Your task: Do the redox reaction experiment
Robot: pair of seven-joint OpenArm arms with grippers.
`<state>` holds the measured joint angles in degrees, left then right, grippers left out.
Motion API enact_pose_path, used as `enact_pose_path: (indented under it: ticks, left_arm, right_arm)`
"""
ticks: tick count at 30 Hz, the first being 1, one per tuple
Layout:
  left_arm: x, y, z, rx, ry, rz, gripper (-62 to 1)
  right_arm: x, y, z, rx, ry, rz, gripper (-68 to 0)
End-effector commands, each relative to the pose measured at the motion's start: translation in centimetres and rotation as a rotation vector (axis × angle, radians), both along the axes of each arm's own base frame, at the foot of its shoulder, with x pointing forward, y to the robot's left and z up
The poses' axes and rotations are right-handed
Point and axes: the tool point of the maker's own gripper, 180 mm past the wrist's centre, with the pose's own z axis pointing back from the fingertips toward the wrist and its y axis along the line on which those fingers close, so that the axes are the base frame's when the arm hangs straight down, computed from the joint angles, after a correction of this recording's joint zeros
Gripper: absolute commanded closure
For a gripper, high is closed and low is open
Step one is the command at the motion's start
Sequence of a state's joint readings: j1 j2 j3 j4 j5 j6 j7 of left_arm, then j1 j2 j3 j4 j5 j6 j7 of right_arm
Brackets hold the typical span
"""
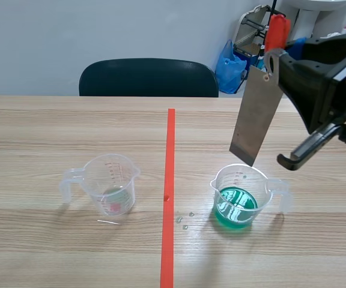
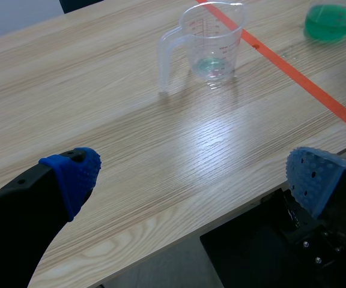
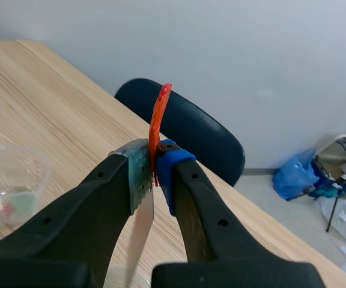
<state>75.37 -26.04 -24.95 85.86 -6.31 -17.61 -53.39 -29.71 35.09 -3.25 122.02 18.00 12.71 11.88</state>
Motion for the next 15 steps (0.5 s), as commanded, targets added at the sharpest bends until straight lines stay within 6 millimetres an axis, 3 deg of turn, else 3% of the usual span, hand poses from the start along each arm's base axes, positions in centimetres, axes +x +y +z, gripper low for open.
enact_pose_path:
  ticks: [1, 15]
  left_arm:
    - [0.2, 0.0, 0.5, -0.008, -0.023, 0.007, -62.3]
    - [0.2, 0.0, 0.5, -0.008, -0.023, 0.007, -62.3]
  right_arm:
    - [0.0, 0.7, 1.3, 0.018, -0.043, 0.026, -1.3]
    - [0.1, 5.9, 3.4, 0.063, -0.093, 0.177, -1.3]
